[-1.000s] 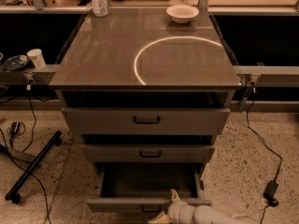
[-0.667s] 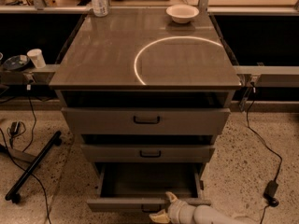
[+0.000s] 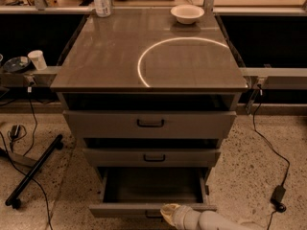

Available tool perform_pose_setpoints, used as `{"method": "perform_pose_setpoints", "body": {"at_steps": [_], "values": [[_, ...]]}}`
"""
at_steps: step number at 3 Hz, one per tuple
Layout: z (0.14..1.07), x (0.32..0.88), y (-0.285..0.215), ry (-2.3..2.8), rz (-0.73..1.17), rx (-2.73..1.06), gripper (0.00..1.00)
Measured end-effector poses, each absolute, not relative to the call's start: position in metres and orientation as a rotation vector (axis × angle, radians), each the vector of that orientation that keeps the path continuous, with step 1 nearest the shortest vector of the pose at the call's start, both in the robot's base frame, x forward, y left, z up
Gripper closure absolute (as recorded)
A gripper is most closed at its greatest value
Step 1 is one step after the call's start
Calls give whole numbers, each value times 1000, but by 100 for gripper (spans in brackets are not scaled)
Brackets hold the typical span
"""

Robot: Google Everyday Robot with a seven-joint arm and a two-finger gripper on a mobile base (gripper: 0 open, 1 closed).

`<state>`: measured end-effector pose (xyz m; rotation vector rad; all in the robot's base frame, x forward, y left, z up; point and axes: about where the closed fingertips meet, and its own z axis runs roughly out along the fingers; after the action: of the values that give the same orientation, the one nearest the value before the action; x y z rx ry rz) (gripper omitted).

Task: Open bottom drawer

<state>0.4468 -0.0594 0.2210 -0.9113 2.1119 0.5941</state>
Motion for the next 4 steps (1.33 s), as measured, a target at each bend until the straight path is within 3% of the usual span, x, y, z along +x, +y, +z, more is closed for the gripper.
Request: {"method": "perform_pose_setpoints", "body": {"at_steps": [1, 4], "values": [[221, 447, -59, 2112, 594, -911, 75], [221, 447, -59, 2112, 594, -911, 6]]}}
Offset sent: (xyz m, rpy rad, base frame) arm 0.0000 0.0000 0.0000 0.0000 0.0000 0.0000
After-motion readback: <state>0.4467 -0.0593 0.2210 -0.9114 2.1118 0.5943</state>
